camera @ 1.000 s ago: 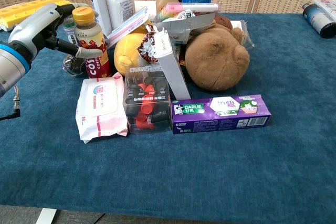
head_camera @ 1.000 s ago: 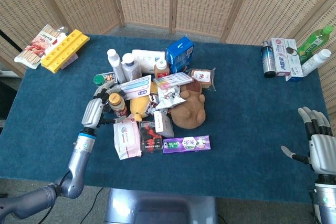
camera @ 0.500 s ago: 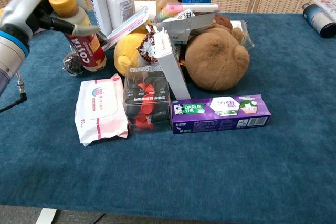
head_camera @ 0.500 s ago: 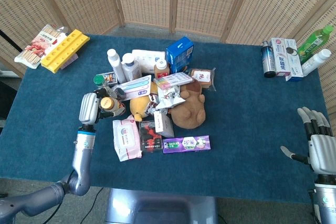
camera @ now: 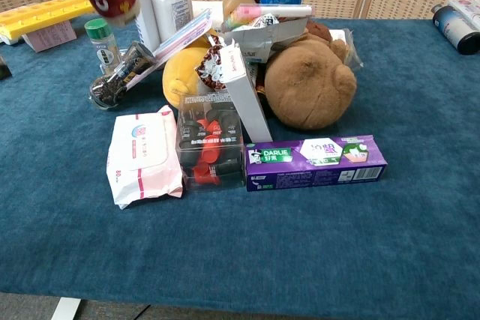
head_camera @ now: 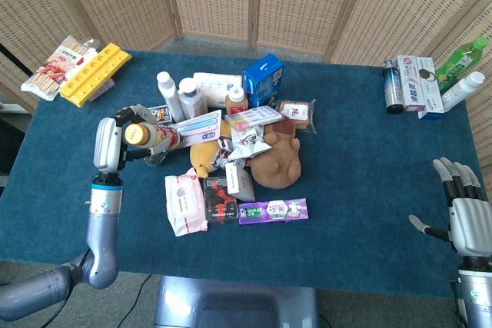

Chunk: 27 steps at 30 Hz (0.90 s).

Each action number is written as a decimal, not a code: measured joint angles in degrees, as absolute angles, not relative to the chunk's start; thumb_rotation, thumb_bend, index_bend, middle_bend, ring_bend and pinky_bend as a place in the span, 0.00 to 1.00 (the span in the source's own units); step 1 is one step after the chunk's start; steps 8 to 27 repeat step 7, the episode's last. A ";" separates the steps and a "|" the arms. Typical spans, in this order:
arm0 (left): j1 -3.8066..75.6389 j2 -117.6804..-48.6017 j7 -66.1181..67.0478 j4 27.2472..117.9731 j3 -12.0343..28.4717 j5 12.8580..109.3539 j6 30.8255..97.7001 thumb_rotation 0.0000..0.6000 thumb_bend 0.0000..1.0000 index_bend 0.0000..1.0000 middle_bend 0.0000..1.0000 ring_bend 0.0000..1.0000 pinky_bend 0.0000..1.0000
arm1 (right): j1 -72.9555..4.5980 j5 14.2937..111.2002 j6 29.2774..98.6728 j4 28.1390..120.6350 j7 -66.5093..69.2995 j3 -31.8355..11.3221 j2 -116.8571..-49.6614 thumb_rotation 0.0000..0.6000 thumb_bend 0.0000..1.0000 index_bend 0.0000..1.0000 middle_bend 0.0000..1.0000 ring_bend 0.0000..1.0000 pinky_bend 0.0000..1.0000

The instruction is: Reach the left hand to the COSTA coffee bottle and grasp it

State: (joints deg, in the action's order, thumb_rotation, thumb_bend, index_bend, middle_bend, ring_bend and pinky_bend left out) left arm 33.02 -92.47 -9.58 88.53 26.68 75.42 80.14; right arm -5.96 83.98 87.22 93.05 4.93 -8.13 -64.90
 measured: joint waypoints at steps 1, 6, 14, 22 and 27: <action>33.01 -91.73 -8.95 89.83 27.10 75.32 80.32 1.00 0.02 0.86 0.90 0.63 0.56 | -5.96 84.00 87.22 93.06 4.90 -8.11 -64.92 1.00 0.00 0.00 0.00 0.00 0.00; 33.28 -88.60 -5.93 94.46 29.10 74.20 80.99 1.00 0.02 0.86 0.90 0.63 0.56 | -5.96 84.11 87.21 93.13 4.76 -8.01 -64.97 1.00 0.00 0.00 0.00 0.00 0.00; 33.37 -88.32 -5.64 94.83 29.25 73.98 81.02 1.00 0.02 0.86 0.90 0.63 0.56 | -5.95 84.11 87.21 93.13 4.78 -8.02 -64.97 1.00 0.00 0.00 0.00 0.00 0.00; 33.37 -88.32 -5.64 94.83 29.25 73.98 81.02 1.00 0.02 0.86 0.90 0.63 0.56 | -5.95 84.11 87.21 93.13 4.78 -8.02 -64.97 1.00 0.00 0.00 0.00 0.00 0.00; 33.37 -88.32 -5.64 94.83 29.25 73.98 81.02 1.00 0.02 0.86 0.90 0.63 0.56 | -5.95 84.11 87.21 93.13 4.78 -8.02 -64.97 1.00 0.00 0.00 0.00 0.00 0.00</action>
